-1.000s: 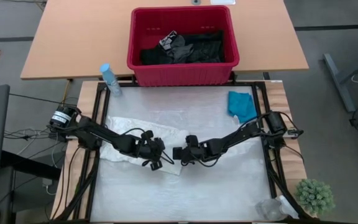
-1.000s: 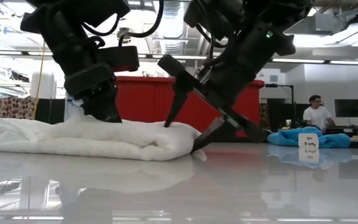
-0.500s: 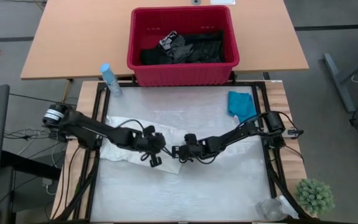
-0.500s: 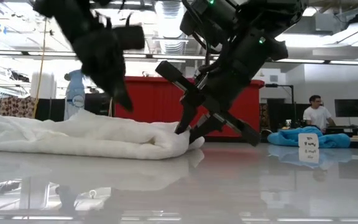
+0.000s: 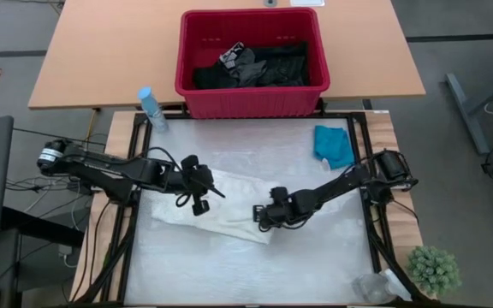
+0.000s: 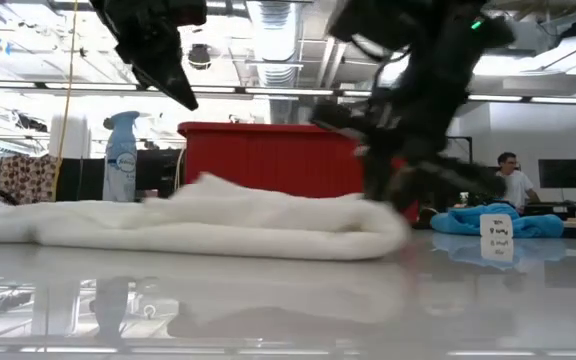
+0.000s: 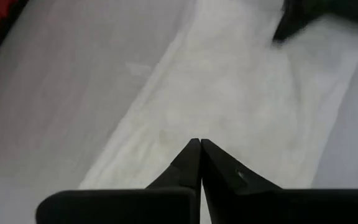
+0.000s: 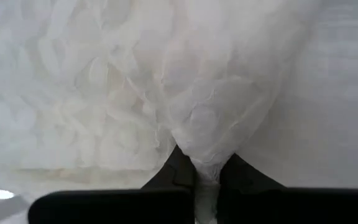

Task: Fold laundry
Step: Fold the white shirt

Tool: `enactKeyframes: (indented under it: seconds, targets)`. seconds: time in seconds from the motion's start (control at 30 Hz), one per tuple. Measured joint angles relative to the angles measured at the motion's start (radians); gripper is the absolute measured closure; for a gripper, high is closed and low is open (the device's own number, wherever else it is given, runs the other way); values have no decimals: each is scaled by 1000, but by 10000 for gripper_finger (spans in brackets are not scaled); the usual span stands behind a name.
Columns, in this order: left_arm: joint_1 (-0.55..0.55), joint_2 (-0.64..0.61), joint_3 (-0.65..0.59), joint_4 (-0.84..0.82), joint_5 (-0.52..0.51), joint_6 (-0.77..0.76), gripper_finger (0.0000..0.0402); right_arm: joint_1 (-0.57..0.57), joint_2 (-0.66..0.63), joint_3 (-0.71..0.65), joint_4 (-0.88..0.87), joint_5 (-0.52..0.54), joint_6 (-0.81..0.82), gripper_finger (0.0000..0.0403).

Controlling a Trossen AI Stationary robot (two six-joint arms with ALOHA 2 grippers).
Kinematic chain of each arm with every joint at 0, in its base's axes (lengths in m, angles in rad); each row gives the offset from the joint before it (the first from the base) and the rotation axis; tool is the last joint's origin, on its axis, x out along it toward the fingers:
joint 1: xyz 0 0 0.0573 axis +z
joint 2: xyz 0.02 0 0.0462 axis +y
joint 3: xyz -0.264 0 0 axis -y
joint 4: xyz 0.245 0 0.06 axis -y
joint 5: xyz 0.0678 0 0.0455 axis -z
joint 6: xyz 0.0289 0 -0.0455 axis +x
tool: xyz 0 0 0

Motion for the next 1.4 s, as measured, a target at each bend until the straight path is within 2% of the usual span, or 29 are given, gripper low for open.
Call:
enactKeyframes:
  seconds: [0.3,0.37,0.5,0.57,0.73,0.93,1.07,1.2,1.4]
  targets:
    - [-3,0,-2,-13,7,11,401,84,-226,0,-310,5,103,358]
    - [-3,-3,-49,64,27,2,401,97,-269,0,-353,9,110,358]
    - [-3,-7,-223,332,196,-32,401,106,-325,1,-418,10,112,358]
    - [-4,-10,-296,401,205,-80,401,106,-350,1,-444,8,113,358]
    - [-3,-34,-385,360,164,-204,401,104,-405,2,-473,8,112,358]
    - [-15,-106,-399,337,103,-184,401,77,-429,4,-469,-27,72,358]
    - [-15,-108,-464,325,99,-228,401,46,-429,31,-435,-39,9,358]
    - [-15,-110,-542,385,96,-279,401,11,-426,54,-434,-40,-40,358]
    - [-15,-95,-595,477,123,-300,401,-21,-422,54,-411,-45,-87,358]
